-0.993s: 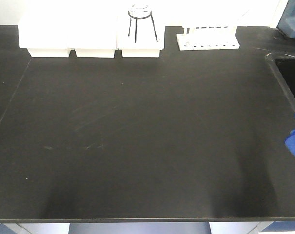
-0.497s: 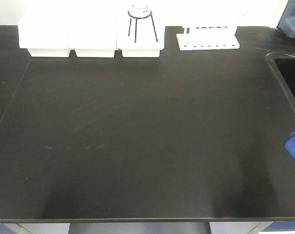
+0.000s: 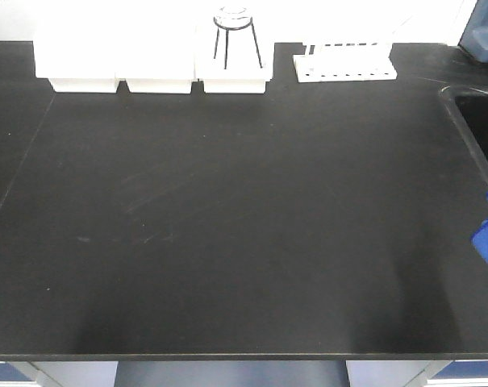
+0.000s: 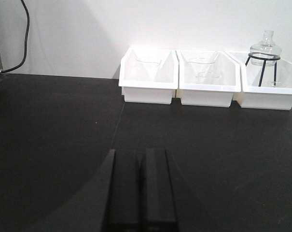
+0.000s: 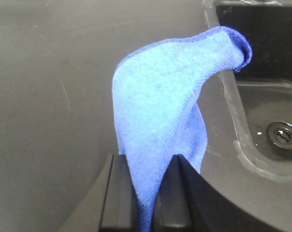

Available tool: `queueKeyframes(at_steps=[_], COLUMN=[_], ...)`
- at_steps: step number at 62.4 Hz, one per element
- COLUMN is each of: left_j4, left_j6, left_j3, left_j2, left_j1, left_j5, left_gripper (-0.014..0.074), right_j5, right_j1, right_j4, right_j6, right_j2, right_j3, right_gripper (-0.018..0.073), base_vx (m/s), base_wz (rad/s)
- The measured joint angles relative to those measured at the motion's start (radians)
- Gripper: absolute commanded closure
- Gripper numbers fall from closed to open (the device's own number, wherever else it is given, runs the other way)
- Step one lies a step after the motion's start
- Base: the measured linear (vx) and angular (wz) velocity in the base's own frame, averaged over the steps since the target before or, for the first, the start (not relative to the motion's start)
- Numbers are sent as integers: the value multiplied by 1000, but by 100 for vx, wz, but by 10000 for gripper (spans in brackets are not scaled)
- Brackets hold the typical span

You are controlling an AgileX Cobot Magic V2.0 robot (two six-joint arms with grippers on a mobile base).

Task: Wipe right workspace with blue cloth
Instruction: 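Hold the blue cloth in the right gripper while the base backs away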

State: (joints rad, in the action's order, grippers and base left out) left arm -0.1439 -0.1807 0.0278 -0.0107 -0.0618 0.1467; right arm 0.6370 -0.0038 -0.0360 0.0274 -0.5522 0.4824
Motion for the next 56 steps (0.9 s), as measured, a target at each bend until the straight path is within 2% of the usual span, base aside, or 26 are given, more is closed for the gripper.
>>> queueKeyframes(at_steps=[22, 56], left_j4=[0, 0], left_j6=[0, 0], left_j3=[0, 0], left_j2=[0, 0], left_j1=[0, 0], left_j5=[0, 0], left_gripper=[602, 602], right_j5=[0, 0], right_j1=[0, 0], right_j4=[0, 3], right_j6=[0, 0], right_j2=[0, 0], right_j3=[0, 0], right_gripper=[562, 562], base_vx=[-11, -24], base_wz=[5, 2])
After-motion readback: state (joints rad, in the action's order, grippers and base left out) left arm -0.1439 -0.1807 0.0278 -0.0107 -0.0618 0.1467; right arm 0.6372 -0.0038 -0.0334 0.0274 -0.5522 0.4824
